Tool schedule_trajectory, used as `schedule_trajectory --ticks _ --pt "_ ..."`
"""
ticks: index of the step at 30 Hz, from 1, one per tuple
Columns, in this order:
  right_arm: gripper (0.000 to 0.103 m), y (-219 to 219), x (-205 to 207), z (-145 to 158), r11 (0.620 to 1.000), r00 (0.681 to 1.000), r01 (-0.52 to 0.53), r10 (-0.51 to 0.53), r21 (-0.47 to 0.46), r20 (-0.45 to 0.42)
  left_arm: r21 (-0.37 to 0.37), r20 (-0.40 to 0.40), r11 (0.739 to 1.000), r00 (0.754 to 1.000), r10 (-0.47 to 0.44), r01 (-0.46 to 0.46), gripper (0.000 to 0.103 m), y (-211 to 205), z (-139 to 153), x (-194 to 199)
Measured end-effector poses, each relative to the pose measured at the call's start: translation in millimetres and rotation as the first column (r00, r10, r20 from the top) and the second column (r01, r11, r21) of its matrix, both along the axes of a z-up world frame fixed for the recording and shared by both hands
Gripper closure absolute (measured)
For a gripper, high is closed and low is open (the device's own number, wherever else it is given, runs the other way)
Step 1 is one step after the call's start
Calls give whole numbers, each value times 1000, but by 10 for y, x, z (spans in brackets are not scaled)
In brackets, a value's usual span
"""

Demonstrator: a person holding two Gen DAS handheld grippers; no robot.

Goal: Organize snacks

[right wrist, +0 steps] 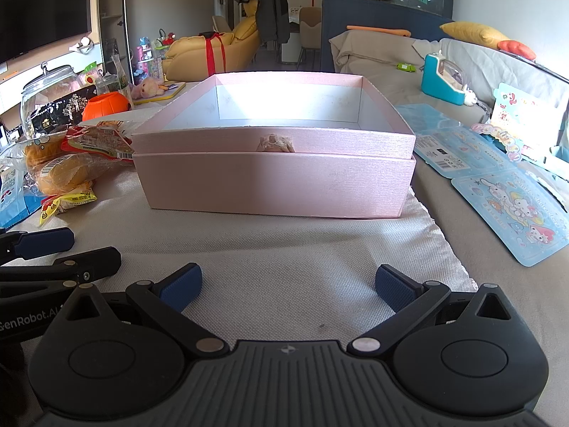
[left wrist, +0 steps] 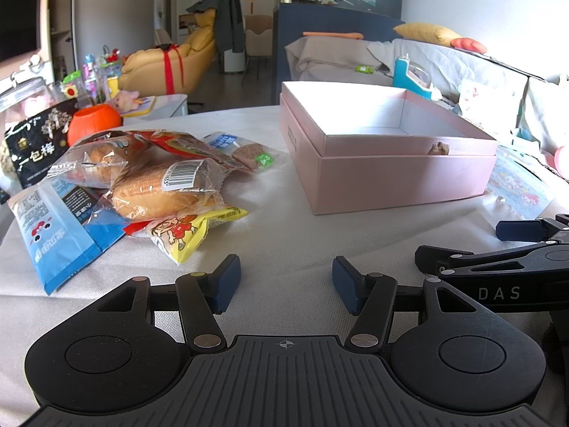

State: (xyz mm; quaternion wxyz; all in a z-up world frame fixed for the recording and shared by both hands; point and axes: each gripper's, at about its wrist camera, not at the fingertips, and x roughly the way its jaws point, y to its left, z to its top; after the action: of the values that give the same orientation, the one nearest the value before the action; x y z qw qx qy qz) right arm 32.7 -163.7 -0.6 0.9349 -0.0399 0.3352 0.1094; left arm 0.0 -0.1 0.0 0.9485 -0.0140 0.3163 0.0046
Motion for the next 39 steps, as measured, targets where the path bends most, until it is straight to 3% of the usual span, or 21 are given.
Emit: schedule_trajectory --ticks 7,11,14,18,21,23,29,34,37,39 --pt "0 -12 -14 -8 1000 1000 -1 1 1 -3 -1 0 1000 1000 0 0 41 0 0 0" --pt "0 23 66 115 999 989 -30 27 -18 -148 -26 2 1000 1000 -10 10 41 17 3 3" --pt "0 79 77 63 999 988 -22 16 -36 -150 -37 -16 998 998 -53 52 41 93 59 -37" --pt "0 70 99 121 997 986 -55 46 -47 -161 -161 -73 984 993 -94 82 44 378 200 2" --pt "4 150 270 186 988 969 -148 138 -37 -207 -195 -28 977 995 -97 90 44 572 397 -82" --pt "10 192 376 273 987 969 -160 161 22 -185 -189 14 979 997 -75 76 44 713 562 -162" --pt "9 530 656 404 954 953 -234 263 186 -152 -194 92 978 992 89 -70 44 1196 825 -325" --pt "9 984 929 396 933 937 -289 321 214 -137 -245 -7 943 973 231 -226 45 1583 657 -314" --pt "9 1298 1028 409 890 893 -371 421 266 -161 -266 -53 930 967 248 -254 45 1687 546 -305" --pt "20 1493 1086 353 873 868 -391 455 293 -198 -281 -69 925 967 247 -256 45 1731 500 -296"
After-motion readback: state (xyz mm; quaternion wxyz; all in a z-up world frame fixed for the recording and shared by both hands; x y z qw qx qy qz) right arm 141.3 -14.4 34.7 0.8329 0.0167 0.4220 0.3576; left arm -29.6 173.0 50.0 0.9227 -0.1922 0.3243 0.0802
